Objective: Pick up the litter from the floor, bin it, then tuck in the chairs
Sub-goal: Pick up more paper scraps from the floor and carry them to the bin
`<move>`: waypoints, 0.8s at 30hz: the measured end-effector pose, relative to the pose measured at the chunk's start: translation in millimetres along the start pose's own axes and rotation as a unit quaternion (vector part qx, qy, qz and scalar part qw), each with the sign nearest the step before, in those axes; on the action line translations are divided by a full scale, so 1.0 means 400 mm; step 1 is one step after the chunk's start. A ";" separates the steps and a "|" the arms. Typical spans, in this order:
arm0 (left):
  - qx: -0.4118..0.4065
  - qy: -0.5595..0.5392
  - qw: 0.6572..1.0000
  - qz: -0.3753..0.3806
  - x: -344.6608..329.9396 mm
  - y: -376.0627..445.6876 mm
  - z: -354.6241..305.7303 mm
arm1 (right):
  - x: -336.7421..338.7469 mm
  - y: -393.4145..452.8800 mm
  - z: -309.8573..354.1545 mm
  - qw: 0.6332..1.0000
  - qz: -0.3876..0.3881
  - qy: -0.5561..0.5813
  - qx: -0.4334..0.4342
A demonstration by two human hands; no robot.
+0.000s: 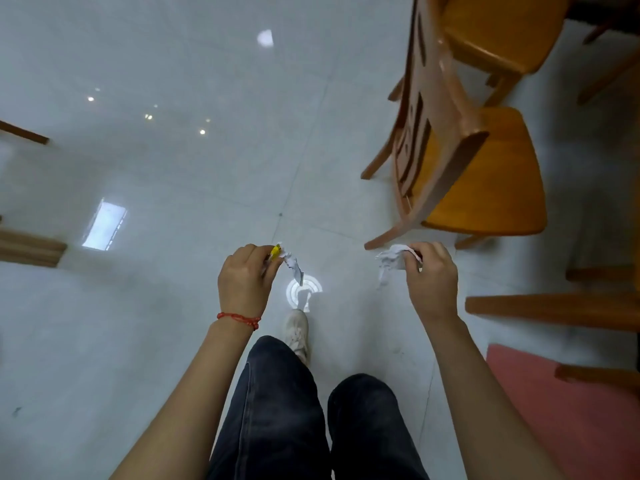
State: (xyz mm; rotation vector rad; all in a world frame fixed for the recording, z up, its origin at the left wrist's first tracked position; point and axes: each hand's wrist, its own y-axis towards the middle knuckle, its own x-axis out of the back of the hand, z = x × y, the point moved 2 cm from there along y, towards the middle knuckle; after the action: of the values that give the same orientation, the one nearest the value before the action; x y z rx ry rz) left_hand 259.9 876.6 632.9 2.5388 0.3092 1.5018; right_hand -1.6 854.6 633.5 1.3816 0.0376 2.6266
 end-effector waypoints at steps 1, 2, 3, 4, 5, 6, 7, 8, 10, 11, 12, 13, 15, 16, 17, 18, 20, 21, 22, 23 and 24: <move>0.008 0.001 1.000 -0.006 0.016 0.019 0.023 | -0.015 0.022 0.030 1.000 0.002 0.005 0.006; 0.017 0.001 1.000 -0.012 0.031 0.038 0.046 | -0.029 0.043 0.061 1.000 0.005 0.009 0.011; 0.023 0.001 1.000 -0.017 0.047 0.057 0.067 | -0.043 0.064 0.092 1.000 0.008 0.010 0.018; 0.028 0.001 0.999 -0.020 0.063 0.077 0.089 | -0.056 0.085 0.123 0.999 0.010 0.012 0.028; 0.031 0.001 0.999 -0.023 0.078 0.097 0.107 | -0.069 0.107 0.153 0.999 0.010 0.015 0.037; 0.034 0.002 0.999 -0.026 0.092 0.115 0.123 | -0.079 0.128 0.181 0.999 0.010 0.019 0.045; 0.037 0.004 0.999 -0.030 0.104 0.135 0.139 | -0.089 0.150 0.208 0.998 0.010 0.023 0.051; 0.040 0.007 0.999 -0.035 0.116 0.155 0.154 | -0.098 0.171 0.234 0.998 0.009 0.027 0.058; 0.050 0.010 0.998 -0.044 0.134 0.195 0.180 | -0.115 0.211 0.282 0.997 0.014 0.031 0.074; 0.057 0.012 0.997 -0.046 0.141 0.216 0.192 | -0.124 0.232 0.303 0.996 0.017 0.034 0.078; 0.065 0.014 0.997 -0.048 0.145 0.236 0.202 | -0.132 0.254 0.322 0.996 0.022 0.038 0.079; 0.074 0.016 0.996 -0.049 0.148 0.256 0.211 | -0.139 0.277 0.339 0.996 0.027 0.041 0.080; 0.087 0.017 0.995 -0.048 0.146 0.301 0.227 | -0.156 0.329 0.364 0.995 0.036 0.048 0.083; 0.091 0.019 0.995 -0.048 0.143 0.327 0.234 | -0.165 0.358 0.374 0.994 0.041 0.050 0.087; 0.095 0.022 0.994 -0.048 0.138 0.357 0.240 | -0.175 0.390 0.380 0.993 0.048 0.051 0.090; 0.100 0.026 0.993 -0.049 0.132 0.390 0.247 | -0.185 0.423 0.386 0.993 0.053 0.053 0.092; 0.108 0.033 0.992 -0.054 0.122 0.460 0.258 | -0.204 0.498 0.400 0.992 0.058 0.064 0.097; 0.110 0.036 0.992 -0.058 0.118 0.498 0.261 | -0.214 0.539 0.408 0.990 0.058 0.070 0.103; 0.110 0.037 0.991 -0.062 0.114 0.537 0.264 | -0.224 0.581 0.416 0.990 0.057 0.076 0.108; 0.114 0.038 0.991 -0.062 0.111 0.576 0.266 | -0.232 0.624 0.424 0.989 0.057 0.079 0.109; 0.119 0.039 0.990 -0.062 0.111 0.612 0.268 | -0.239 0.665 0.432 0.989 0.058 0.079 0.112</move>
State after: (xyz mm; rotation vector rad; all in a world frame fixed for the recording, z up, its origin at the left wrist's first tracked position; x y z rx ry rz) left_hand 396.5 647.9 681.8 2.5829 0.6839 1.6047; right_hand 155.8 566.8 681.1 1.2694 0.2880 2.8999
